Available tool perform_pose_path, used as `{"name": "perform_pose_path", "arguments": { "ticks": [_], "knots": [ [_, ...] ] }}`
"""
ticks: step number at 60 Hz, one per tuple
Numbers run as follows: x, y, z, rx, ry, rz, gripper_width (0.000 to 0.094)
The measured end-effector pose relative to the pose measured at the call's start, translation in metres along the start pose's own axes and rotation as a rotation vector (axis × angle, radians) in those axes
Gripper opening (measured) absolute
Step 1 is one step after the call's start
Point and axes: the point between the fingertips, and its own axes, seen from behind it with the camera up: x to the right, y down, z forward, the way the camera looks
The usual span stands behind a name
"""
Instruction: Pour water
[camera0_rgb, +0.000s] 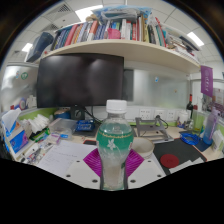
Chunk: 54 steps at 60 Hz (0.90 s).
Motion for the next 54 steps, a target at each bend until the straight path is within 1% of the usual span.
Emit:
{"name": "perform_pose_path", "arguments": {
  "ticks": [6, 10, 15, 27, 38, 47, 51, 54],
  "knots": [
    [-0.008, -0.005, 0.005, -0.034, -0.036, 0.073, 0.0267],
    [-0.019, -0.019, 0.01, -0.034, -0.07, 0.146, 0.0268],
    [-0.04, -0.037, 0.018, -0.069, -0.134, 0.338, 0.0265],
    [-0.066, -0.066, 0.037, -0.215, -0.274, 0.991, 0.0266],
    [-0.063, -0.083, 0.04, -0.328, -0.362, 1.487, 0.0266],
    [-0.052, -0.091, 0.039, -0.368, -0.409, 1.751, 0.0266],
    [-0.05, -0.1, 0.041, -0.367, -0.456, 1.892, 0.0265],
    [-0.042, -0.104, 0.042, -0.356, -0.465, 2.004, 0.0266]
  ]
}}
